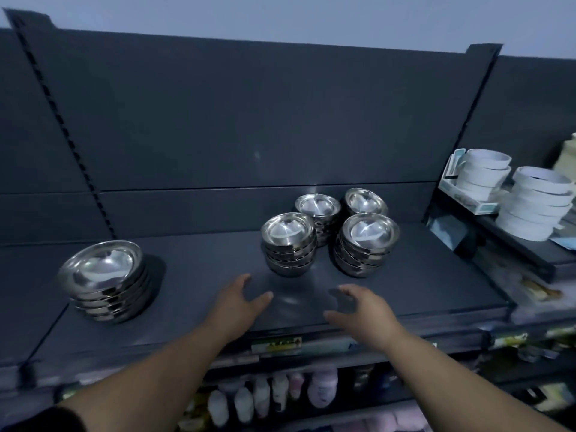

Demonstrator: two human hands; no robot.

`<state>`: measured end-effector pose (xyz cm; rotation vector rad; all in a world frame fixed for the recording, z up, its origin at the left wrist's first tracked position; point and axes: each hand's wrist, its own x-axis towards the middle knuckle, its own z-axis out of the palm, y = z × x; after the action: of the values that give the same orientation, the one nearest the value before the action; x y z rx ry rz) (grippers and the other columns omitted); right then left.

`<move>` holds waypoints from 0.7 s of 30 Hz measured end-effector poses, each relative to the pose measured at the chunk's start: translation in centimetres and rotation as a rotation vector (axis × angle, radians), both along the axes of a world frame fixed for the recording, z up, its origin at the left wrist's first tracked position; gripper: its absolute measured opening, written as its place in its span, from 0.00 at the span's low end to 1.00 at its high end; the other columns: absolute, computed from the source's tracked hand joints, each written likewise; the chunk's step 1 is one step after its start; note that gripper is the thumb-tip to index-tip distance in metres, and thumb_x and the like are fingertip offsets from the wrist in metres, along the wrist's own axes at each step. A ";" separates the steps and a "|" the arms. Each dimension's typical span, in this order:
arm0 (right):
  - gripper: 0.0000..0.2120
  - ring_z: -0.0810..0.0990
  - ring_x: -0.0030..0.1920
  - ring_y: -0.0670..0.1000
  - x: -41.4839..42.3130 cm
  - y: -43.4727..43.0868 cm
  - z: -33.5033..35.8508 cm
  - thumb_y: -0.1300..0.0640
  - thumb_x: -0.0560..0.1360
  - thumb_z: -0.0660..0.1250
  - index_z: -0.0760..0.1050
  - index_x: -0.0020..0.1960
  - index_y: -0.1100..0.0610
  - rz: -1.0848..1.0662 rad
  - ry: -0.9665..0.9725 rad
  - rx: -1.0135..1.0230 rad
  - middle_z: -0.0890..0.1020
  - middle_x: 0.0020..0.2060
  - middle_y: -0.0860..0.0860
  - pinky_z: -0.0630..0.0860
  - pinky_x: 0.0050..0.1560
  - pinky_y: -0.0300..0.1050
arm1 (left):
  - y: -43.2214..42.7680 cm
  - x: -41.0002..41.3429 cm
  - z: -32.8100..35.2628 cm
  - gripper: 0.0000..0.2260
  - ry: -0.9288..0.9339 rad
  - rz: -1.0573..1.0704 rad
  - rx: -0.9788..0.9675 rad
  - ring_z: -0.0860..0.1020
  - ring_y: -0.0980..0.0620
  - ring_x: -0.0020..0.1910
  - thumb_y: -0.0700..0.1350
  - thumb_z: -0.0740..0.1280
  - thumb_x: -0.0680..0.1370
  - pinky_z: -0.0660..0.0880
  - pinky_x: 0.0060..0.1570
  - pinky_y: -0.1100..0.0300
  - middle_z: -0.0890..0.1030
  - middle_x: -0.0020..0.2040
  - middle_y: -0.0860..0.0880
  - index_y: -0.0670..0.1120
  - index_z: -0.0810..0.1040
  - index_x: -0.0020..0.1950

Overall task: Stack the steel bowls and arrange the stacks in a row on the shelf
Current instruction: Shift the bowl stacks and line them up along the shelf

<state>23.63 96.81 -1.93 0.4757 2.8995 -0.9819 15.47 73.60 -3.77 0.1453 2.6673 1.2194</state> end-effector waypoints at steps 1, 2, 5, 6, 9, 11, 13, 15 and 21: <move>0.32 0.73 0.66 0.48 -0.7 0.0 0.0 0.42 0.68 0.74 0.72 0.69 0.51 -0.010 0.008 -0.027 0.75 0.66 0.48 0.67 0.64 0.38 | 0.4 -0.3 0.1 0.33 -0.022 0.031 0.060 0.69 0.49 0.70 0.58 0.69 0.74 0.65 0.70 0.56 0.70 0.72 0.48 0.46 0.65 0.75; 0.33 0.73 0.66 0.48 -1.5 0.0 0.1 0.41 0.68 0.74 0.72 0.69 0.51 -0.024 0.012 -0.062 0.76 0.66 0.48 0.68 0.64 0.39 | 0.7 -0.8 0.3 0.33 -0.043 0.058 0.124 0.69 0.50 0.70 0.58 0.68 0.75 0.64 0.70 0.57 0.69 0.73 0.49 0.47 0.64 0.75; 0.32 0.74 0.65 0.49 -4.0 -0.3 0.5 0.39 0.69 0.72 0.72 0.69 0.52 -0.062 0.024 -0.153 0.77 0.65 0.48 0.69 0.64 0.41 | 1.5 -2.5 0.8 0.32 -0.126 0.125 0.330 0.65 0.51 0.73 0.60 0.64 0.77 0.61 0.69 0.59 0.66 0.75 0.51 0.47 0.60 0.77; 0.32 0.75 0.65 0.49 -4.8 -0.5 0.7 0.39 0.70 0.71 0.72 0.69 0.52 -0.077 0.032 -0.181 0.77 0.64 0.48 0.69 0.64 0.41 | 1.8 -3.3 0.8 0.32 -0.156 0.139 0.396 0.64 0.51 0.73 0.61 0.62 0.78 0.60 0.71 0.57 0.65 0.76 0.51 0.47 0.59 0.77; 0.30 0.76 0.62 0.47 -7.2 -0.6 1.0 0.38 0.73 0.67 0.73 0.69 0.55 -0.135 0.070 -0.284 0.78 0.64 0.48 0.68 0.62 0.37 | 2.2 -5.5 0.8 0.33 -0.263 0.157 0.536 0.65 0.51 0.72 0.67 0.61 0.75 0.64 0.71 0.48 0.64 0.76 0.55 0.53 0.61 0.76; 0.28 0.78 0.56 0.45 -8.6 -0.9 1.0 0.39 0.75 0.65 0.73 0.67 0.55 -0.159 0.106 -0.383 0.79 0.63 0.48 0.70 0.57 0.36 | 2.6 -6.6 0.9 0.29 -0.342 0.148 0.629 0.66 0.50 0.70 0.66 0.59 0.76 0.67 0.67 0.49 0.65 0.74 0.57 0.57 0.63 0.74; 0.32 0.79 0.57 0.45 -9.9 -1.1 0.7 0.35 0.73 0.64 0.72 0.69 0.54 -0.197 0.123 -0.496 0.79 0.63 0.48 0.73 0.61 0.40 | 3.0 -7.4 1.1 0.26 -0.409 0.124 0.690 0.67 0.46 0.70 0.65 0.59 0.77 0.69 0.63 0.50 0.64 0.73 0.55 0.60 0.62 0.74; 0.40 0.77 0.62 0.47 -10.9 -1.3 0.4 0.27 0.67 0.64 0.68 0.72 0.49 -0.220 0.118 -0.565 0.76 0.66 0.47 0.73 0.67 0.51 | 3.2 -7.9 1.1 0.26 -0.455 0.089 0.718 0.68 0.46 0.69 0.65 0.59 0.77 0.70 0.61 0.51 0.64 0.73 0.54 0.62 0.61 0.74; 0.37 0.76 0.62 0.48 -12.2 -2.1 0.1 0.25 0.67 0.59 0.66 0.72 0.41 -0.232 0.064 -0.757 0.76 0.65 0.42 0.78 0.57 0.51 | 3.7 -8.5 0.2 0.24 -0.519 0.016 0.768 0.76 0.48 0.60 0.65 0.57 0.77 0.71 0.59 0.53 0.72 0.69 0.55 0.61 0.64 0.73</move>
<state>11.41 94.71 -1.78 0.7161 2.2749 -2.0089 6.96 77.30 -3.52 -0.0756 1.6748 1.9075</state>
